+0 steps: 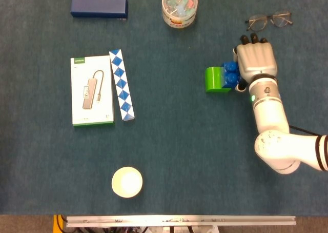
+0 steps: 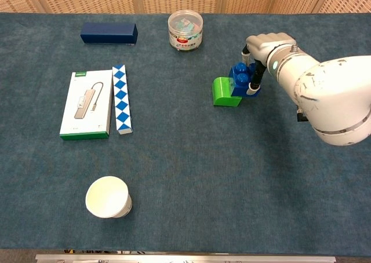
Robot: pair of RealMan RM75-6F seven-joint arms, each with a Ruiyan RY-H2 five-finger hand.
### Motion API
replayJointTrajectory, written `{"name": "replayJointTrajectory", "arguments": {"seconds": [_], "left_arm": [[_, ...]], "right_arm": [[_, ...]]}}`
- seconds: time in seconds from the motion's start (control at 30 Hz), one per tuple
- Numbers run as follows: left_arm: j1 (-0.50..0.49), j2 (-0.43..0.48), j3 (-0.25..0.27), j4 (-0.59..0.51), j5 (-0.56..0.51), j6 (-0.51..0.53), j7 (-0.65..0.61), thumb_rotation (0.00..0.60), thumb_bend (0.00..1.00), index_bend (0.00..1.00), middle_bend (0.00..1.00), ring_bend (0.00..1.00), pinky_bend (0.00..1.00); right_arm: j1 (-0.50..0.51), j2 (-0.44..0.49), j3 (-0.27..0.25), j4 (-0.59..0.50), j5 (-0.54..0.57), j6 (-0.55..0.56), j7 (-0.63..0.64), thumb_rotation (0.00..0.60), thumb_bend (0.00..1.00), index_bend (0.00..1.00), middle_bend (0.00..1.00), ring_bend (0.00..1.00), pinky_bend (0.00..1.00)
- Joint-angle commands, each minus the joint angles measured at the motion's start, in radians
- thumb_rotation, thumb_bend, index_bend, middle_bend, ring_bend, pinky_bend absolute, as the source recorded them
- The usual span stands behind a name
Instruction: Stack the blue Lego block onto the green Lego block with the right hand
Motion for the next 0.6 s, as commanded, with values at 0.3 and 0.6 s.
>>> {"name": "replayJointTrajectory", "arguments": {"seconds": [0.3, 0.6], "left_arm": [[0.002, 0.002, -0.001, -0.003, 0.001, 0.003, -0.001, 0.600, 0.35, 0.32, 0.41, 0.39, 0.50], [0.003, 0.004, -0.001, -0.006, 0.002, 0.006, -0.002, 0.600, 0.35, 0.32, 0.41, 0.39, 0.50]], "right_arm": [[0.000, -0.015, -0.003, 0.020, -0.003, -0.010, -0.003, 0.600, 0.06, 0.55, 0.14, 0.01, 0.15], [0.000, -0.024, -0.003, 0.027, -0.003, -0.011, -0.009, 0.600, 0.06, 0.55, 0.14, 0.01, 0.15]]}}
